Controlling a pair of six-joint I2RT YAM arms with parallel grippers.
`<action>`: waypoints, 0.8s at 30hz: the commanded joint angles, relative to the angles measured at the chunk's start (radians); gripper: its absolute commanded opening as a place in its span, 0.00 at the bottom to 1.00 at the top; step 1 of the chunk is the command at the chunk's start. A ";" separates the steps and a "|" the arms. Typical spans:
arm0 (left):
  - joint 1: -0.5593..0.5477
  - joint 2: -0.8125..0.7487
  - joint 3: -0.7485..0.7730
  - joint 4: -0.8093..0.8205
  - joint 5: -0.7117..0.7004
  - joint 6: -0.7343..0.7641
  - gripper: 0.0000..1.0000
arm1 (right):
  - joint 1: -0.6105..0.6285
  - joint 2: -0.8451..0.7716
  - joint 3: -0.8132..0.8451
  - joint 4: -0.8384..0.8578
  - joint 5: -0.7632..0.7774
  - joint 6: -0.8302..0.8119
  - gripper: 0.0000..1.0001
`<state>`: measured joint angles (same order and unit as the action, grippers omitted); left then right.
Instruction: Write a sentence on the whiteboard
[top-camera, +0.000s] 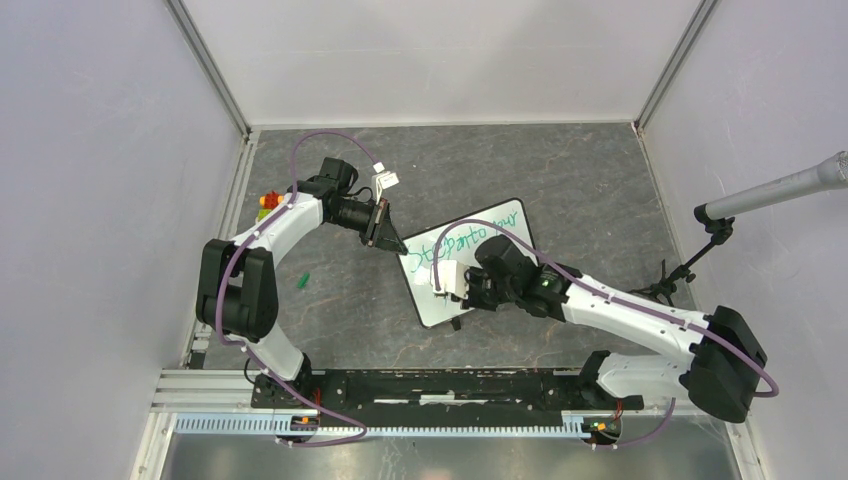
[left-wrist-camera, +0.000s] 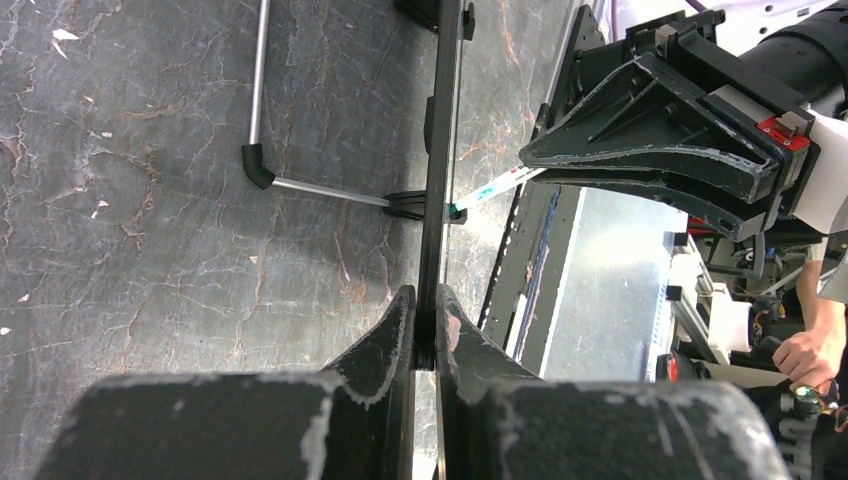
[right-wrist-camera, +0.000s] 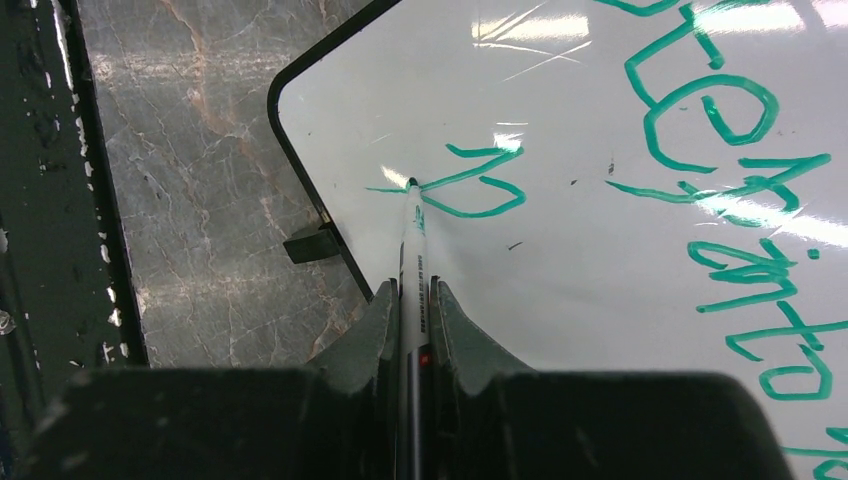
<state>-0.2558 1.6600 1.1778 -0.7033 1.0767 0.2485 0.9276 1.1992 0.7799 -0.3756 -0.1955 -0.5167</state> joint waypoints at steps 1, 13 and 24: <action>-0.003 0.003 -0.007 0.019 -0.037 0.038 0.02 | 0.000 -0.021 0.042 0.023 0.012 0.001 0.00; -0.003 0.007 -0.003 0.019 -0.034 0.038 0.02 | -0.079 -0.127 -0.006 0.006 0.030 0.022 0.00; -0.003 0.005 -0.004 0.019 -0.031 0.039 0.02 | -0.141 -0.170 -0.075 0.082 -0.050 0.070 0.00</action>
<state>-0.2558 1.6600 1.1778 -0.7044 1.0771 0.2485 0.7959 1.0603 0.7341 -0.3557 -0.2016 -0.4793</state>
